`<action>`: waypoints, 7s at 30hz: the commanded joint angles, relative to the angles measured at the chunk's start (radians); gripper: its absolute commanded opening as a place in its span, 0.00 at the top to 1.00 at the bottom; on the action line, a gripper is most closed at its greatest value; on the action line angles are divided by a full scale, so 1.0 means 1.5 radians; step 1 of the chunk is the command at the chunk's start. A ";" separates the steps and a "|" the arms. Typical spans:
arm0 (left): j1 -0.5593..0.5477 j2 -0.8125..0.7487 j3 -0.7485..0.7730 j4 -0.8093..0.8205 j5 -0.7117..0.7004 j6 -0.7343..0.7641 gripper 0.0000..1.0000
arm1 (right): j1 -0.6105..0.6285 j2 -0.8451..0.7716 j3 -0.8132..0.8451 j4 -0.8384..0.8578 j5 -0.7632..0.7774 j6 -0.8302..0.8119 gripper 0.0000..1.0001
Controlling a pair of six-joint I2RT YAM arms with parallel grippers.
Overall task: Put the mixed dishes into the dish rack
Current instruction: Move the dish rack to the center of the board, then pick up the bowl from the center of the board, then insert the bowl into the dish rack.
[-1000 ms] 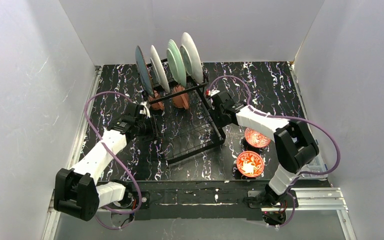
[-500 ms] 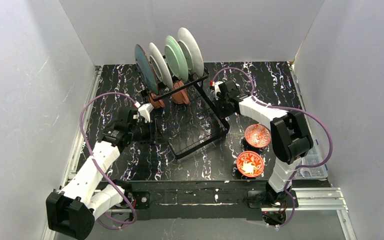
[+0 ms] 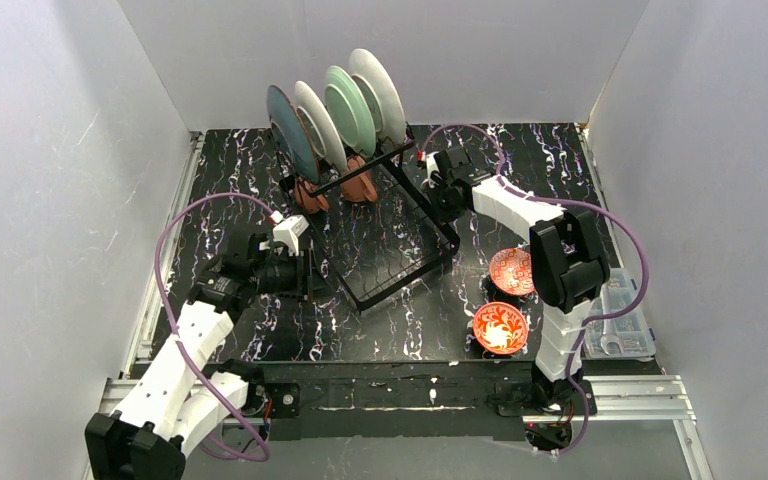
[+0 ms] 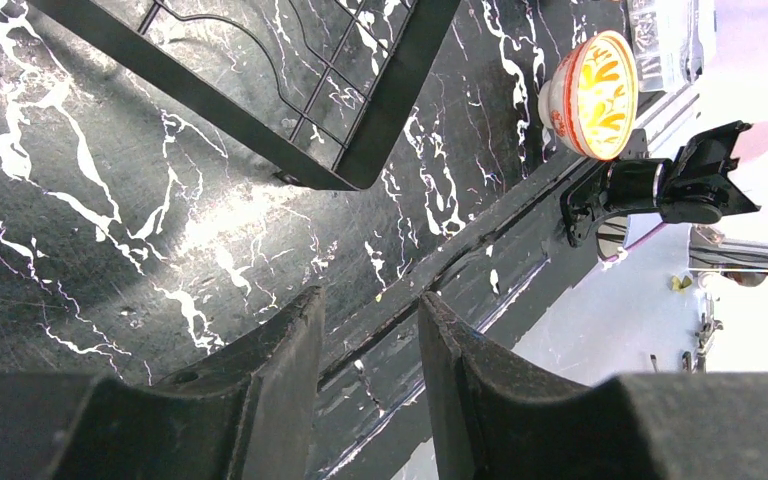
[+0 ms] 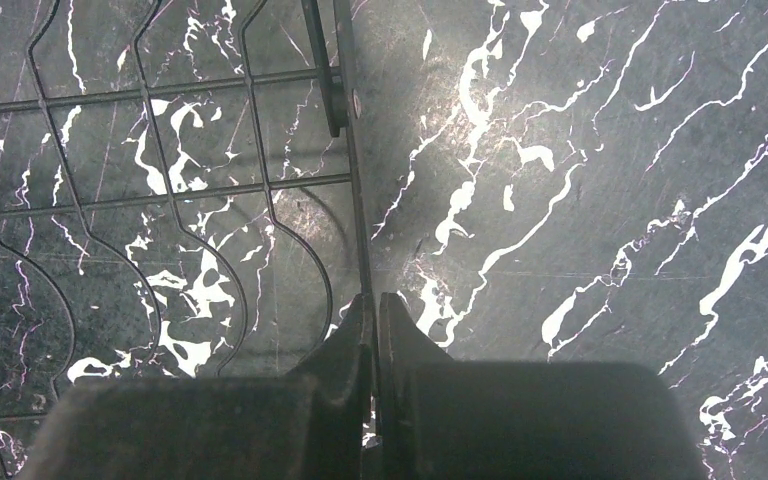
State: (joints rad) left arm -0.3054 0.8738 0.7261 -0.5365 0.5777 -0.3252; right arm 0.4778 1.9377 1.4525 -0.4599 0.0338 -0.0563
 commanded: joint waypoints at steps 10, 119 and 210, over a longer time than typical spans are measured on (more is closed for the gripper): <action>-0.004 -0.045 -0.011 -0.015 -0.032 0.004 0.61 | -0.012 -0.026 0.005 0.021 0.059 0.076 0.70; -0.020 -0.052 -0.024 -0.028 -0.085 -0.052 0.02 | -0.011 -0.366 -0.393 -0.066 0.202 0.308 0.60; -0.042 0.079 0.242 -0.192 0.106 0.018 0.02 | 0.578 -0.505 -0.246 -0.079 -0.017 -0.264 0.99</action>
State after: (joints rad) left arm -0.3405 0.9848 1.0447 -0.7250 0.6868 -0.3588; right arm 1.3155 1.1656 0.9920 -0.5694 0.0380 -0.3519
